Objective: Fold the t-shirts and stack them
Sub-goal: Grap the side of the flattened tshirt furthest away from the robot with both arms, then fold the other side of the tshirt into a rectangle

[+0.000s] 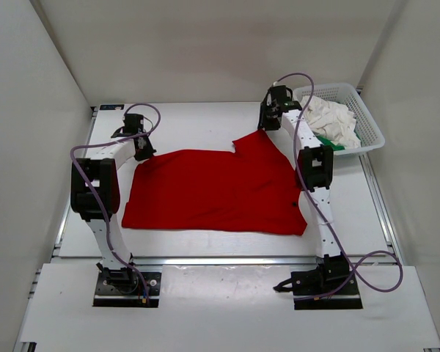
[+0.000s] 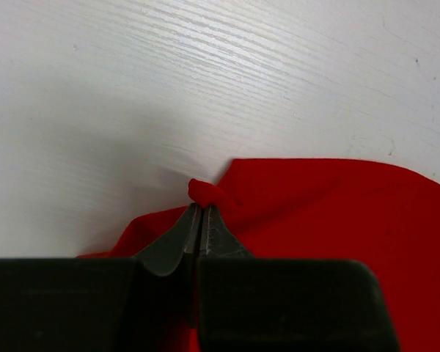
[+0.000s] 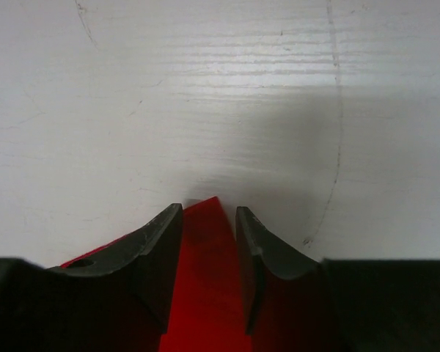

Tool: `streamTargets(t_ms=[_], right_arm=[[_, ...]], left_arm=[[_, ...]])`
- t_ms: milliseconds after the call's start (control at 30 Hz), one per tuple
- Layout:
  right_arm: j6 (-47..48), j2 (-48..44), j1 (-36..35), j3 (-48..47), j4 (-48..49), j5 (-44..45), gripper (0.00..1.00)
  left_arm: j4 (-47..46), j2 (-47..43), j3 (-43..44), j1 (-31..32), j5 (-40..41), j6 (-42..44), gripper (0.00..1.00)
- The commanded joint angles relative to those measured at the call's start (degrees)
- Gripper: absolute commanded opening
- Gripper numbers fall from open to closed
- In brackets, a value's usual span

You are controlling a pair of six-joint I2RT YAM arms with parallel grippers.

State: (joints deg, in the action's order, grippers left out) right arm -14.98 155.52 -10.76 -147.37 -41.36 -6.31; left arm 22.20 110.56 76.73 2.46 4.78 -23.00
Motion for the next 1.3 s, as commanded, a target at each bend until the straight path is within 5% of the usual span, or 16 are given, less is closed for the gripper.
streamTargets(t_ms=[0, 100, 300, 500, 600, 700, 800, 1100, 1267], right_arm=[[0.3, 0.0, -0.7, -1.6, -4.6, 0.9, 0.34], [0.5, -0.5, -1.0, -1.6, -5.1, 1.6, 0.32], [0.7, -2.3, -0.2, -2.7, -5.9, 0.2, 0.01], [4.3, -14.0, 0.2, 3.1, -12.0, -2.9, 0.0], [6.4, -23.7, -0.1, 13.6, -12.6, -2.9, 0.01], [5.9, -37.3, -2.1, 38.3, -1.6, -2.7, 0.0], [3.7, -47.0, -1.5, 51.4, 4.2, -4.2, 0.0], [0.7, -69.3, -5.6, 80.9, 14.3, -1.4, 0.0], [-0.7, -80.0, -5.1, 89.0, 15.3, -0.9, 0.0]], left_arm=[[-1.1, -3.2, -0.4, 0.2, -1.1, -0.3, 0.0], [-1.0, -3.4, -0.4, 0.1, -1.4, -0.4, 0.0], [-0.8, -3.9, -0.3, 0.2, -0.9, -0.3, 0.0], [-0.8, -5.6, -0.4, -0.2, -4.2, -1.4, 0.0], [-1.4, -7.0, -1.8, -1.0, -5.6, -2.0, 0.0], [-1.7, -8.5, -4.0, -2.0, -7.7, -2.7, 0.0], [-1.7, -11.0, -5.6, -1.9, -8.6, -3.2, 0.0], [-0.5, -20.3, -10.6, -0.4, -6.2, -2.5, 0.0], [-0.3, -26.2, -13.8, -2.2, -8.2, -2.8, 0.0]])
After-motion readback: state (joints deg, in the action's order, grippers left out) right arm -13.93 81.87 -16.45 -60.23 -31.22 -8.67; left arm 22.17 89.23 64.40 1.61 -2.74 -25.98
